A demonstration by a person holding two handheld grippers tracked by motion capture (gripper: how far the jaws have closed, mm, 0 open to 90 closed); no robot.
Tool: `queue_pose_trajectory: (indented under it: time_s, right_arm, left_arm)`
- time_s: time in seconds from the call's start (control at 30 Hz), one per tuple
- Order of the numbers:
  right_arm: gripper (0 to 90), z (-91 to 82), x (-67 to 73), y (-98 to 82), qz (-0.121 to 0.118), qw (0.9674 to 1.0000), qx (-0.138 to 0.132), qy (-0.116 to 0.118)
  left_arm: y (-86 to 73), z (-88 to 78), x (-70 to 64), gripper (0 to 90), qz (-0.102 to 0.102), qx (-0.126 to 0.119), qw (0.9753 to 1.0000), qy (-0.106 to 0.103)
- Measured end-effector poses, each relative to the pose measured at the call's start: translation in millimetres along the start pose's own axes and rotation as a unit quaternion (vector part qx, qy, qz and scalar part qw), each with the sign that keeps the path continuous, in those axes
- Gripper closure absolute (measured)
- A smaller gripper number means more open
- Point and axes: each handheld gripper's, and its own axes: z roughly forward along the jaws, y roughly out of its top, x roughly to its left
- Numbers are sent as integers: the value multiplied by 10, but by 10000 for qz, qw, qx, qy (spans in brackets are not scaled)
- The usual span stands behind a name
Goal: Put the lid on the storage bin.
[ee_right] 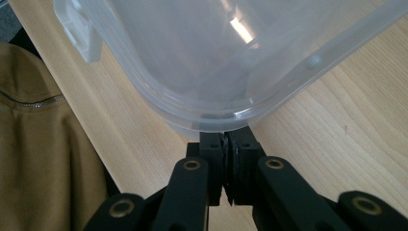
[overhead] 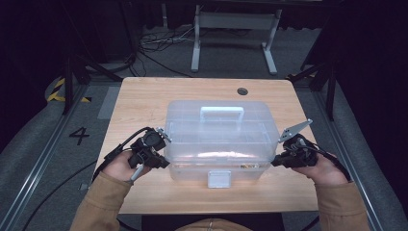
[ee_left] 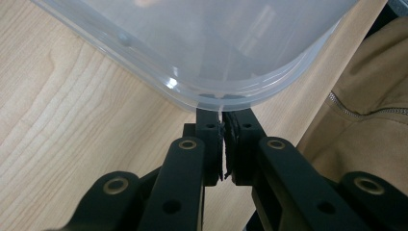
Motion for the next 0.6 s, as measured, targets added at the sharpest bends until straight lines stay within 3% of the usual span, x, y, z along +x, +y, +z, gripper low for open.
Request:
queue_pose_trajectory:
  time_s: [0.37, 0.43, 0.6]
  right_arm:
    - [870, -1, -5, -22, -2, 9999, 105, 125]
    - [863, 0, -23, -67, 28, 9993, 310, 184]
    - [848, -2, -61, -102, 103, 9989, 353, 291]
  left_arm:
    - [-15, 9, -6, 865, 42, 176, 9998, -49]
    - [-45, 8, 12, 864, 68, 307, 9994, -124]
    - [-98, -41, 64, 851, -107, 187, 9996, -159]
